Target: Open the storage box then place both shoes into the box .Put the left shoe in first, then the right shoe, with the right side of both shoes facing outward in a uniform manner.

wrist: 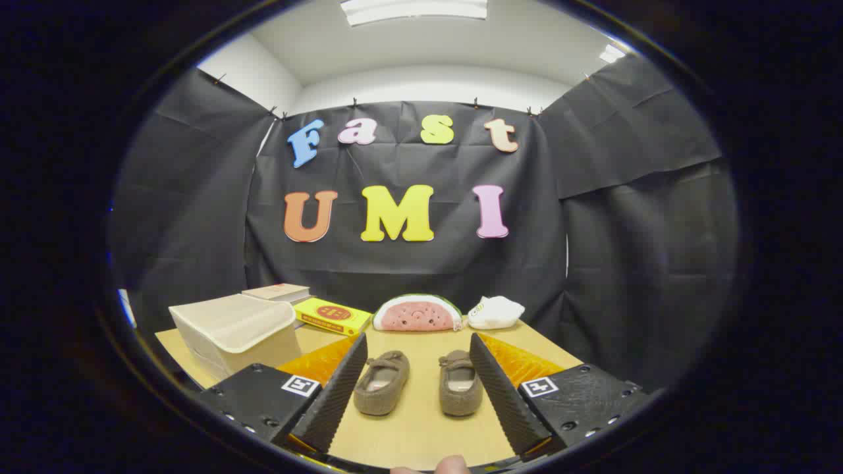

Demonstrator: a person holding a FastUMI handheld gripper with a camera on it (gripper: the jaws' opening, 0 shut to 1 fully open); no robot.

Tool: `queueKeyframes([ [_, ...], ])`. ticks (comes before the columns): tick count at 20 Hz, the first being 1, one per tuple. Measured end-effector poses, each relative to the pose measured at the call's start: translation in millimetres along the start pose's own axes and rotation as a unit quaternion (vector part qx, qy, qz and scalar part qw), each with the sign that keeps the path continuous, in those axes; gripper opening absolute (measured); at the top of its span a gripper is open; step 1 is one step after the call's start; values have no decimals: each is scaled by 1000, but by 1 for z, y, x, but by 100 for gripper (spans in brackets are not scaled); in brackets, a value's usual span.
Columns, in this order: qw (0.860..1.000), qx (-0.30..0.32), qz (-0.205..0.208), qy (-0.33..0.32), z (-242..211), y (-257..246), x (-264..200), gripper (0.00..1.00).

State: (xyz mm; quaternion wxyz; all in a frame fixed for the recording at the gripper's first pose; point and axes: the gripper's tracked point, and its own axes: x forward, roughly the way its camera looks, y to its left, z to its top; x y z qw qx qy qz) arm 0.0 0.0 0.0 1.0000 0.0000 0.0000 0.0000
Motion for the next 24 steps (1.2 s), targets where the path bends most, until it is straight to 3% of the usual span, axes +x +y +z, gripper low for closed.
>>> queueKeyframes([
  [24, 1000, -15, 25, 7, 0, 49, 16, 95],
])
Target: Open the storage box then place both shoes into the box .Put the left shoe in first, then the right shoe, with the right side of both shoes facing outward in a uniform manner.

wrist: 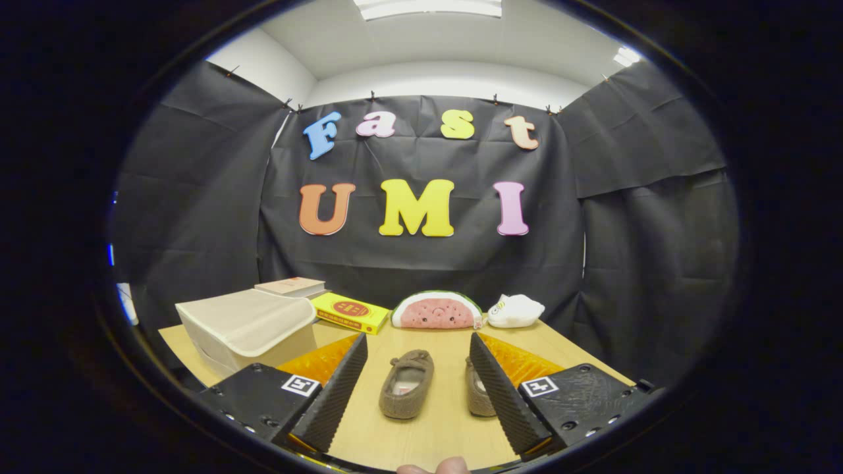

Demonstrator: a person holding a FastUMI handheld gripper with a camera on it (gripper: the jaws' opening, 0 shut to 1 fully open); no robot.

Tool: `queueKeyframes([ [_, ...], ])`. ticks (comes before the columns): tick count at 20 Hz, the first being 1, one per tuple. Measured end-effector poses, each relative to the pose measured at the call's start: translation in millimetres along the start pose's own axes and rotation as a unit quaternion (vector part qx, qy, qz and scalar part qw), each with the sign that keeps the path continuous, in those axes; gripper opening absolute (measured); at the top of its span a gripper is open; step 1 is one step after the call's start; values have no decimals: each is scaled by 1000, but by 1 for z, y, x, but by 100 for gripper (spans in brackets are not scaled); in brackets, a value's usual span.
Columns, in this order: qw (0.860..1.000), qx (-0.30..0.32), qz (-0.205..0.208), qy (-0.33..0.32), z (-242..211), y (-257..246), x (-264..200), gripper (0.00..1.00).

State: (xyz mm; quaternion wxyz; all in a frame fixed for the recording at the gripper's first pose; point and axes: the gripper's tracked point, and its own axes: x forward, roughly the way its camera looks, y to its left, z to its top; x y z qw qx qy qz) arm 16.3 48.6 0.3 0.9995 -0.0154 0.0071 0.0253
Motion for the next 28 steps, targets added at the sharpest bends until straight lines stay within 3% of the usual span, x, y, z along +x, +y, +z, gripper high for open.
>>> queueKeyframes([
  [11, 997, 40, 59, -9, 5, 77, 27, 95],
  [15, 991, 63, 119, 14, -4, 125, 46, 95],
  [20, 964, 129, 223, 61, -13, 187, 69, 95],
  [24, 944, 176, 262, 95, -27, 216, 90, 95],
  [28, 909, 247, 296, 157, -51, 241, 105, 95],
])
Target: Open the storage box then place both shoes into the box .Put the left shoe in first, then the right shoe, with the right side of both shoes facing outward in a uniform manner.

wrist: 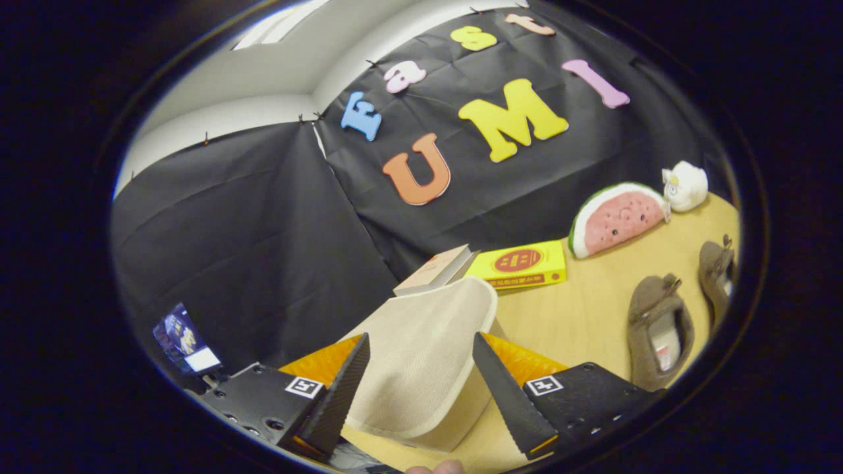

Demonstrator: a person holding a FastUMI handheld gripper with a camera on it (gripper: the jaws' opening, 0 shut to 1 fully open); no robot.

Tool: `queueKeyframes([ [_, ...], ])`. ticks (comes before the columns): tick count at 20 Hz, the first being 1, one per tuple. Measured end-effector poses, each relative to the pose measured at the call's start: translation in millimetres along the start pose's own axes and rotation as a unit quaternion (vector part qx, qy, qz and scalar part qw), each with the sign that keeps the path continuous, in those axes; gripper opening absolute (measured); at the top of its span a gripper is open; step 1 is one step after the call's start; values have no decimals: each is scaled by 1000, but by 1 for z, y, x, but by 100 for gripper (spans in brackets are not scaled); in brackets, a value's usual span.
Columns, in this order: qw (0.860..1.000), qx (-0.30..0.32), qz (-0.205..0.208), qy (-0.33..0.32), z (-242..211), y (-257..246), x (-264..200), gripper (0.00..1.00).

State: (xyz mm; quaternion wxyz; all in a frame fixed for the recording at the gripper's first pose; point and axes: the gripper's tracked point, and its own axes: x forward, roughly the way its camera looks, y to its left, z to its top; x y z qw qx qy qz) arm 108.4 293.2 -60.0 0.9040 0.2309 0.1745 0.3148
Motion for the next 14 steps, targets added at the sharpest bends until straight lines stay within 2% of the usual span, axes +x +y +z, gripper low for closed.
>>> queueKeyframes([
  [5, 994, 100, 21, 33, -18, -1, 12, 96],
  [11, 977, 203, 36, 56, -27, -17, 20, 95],
  [14, 968, 230, 66, 70, -31, -6, 23, 94],
])
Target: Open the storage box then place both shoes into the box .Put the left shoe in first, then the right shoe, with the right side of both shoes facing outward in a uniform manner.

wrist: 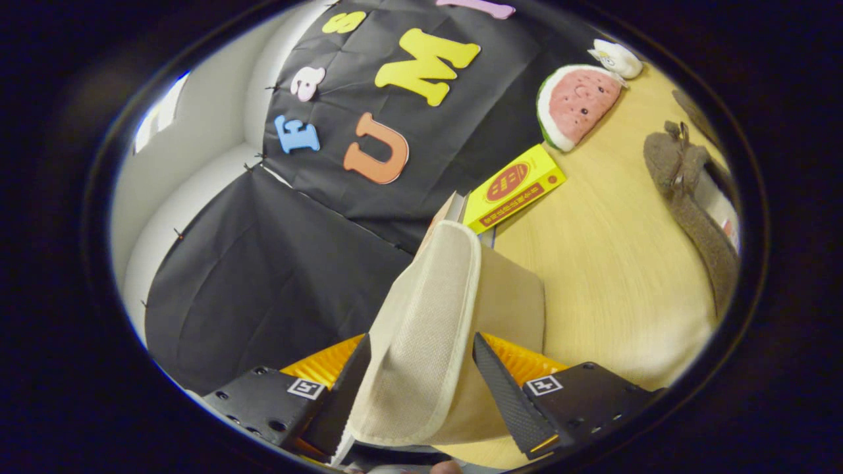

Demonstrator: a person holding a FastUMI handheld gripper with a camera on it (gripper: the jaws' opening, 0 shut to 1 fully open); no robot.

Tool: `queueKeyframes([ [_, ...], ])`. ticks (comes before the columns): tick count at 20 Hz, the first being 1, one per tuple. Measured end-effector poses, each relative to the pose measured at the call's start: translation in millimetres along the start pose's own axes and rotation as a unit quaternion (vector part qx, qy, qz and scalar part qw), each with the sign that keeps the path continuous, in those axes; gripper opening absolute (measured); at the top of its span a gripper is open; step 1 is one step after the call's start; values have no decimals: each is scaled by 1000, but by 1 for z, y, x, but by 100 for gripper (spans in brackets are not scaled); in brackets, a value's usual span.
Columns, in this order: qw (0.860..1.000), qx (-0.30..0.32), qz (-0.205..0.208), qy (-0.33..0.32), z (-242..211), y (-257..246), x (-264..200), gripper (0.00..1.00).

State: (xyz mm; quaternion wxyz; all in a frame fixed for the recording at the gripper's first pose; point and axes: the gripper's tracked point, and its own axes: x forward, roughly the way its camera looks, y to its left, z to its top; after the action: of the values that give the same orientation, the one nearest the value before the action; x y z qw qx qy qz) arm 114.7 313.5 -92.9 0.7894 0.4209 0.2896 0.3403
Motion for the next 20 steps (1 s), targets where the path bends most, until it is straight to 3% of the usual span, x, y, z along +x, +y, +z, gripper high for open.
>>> queueKeyframes([
  [1, 1000, 8, 4, 1, -1, 1, 2, 94],
  [3, 1000, 16, 4, 1, 5, -2, -1, 75],
  [7, 995, 76, 8, -58, 36, 2, -24, 23],
  [8, 998, 48, 8, -41, 30, 13, -22, 10],
  [10, 999, 20, 28, -40, 34, 31, -28, 0],
  [16, 998, -9, 51, -30, 34, 59, -34, 0],
  [20, 997, -36, 69, -28, 42, 103, -22, 0],
])
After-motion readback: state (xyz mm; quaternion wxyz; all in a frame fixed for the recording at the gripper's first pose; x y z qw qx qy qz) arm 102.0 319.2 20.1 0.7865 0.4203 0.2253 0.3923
